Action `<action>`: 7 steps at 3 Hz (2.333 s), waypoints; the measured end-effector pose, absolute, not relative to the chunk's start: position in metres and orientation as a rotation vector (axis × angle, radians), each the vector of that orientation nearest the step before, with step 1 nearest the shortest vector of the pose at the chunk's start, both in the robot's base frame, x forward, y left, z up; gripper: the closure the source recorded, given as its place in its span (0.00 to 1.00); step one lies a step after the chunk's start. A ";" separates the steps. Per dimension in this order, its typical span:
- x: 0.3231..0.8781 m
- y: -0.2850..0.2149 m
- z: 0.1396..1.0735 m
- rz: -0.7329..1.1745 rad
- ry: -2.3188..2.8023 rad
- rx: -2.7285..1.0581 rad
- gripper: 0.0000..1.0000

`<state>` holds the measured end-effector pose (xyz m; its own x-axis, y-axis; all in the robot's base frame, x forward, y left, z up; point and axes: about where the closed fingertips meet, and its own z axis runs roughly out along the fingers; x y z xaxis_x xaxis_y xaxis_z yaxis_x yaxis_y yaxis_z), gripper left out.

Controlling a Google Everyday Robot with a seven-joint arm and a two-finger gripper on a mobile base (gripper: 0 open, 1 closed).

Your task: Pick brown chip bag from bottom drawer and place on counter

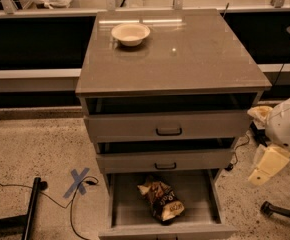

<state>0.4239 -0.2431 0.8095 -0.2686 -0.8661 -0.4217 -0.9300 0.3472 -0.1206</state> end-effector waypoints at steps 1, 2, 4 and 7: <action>0.436 -0.247 0.765 0.260 2.225 -1.461 0.00; 0.443 -0.252 0.689 0.280 2.277 -1.288 0.00; 0.454 -0.256 0.652 0.324 2.299 -1.219 0.00; 0.453 -0.259 0.531 0.404 2.266 -1.057 0.00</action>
Offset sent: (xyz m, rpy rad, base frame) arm 0.0176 -0.0217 -0.2344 0.2021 0.0145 -0.3923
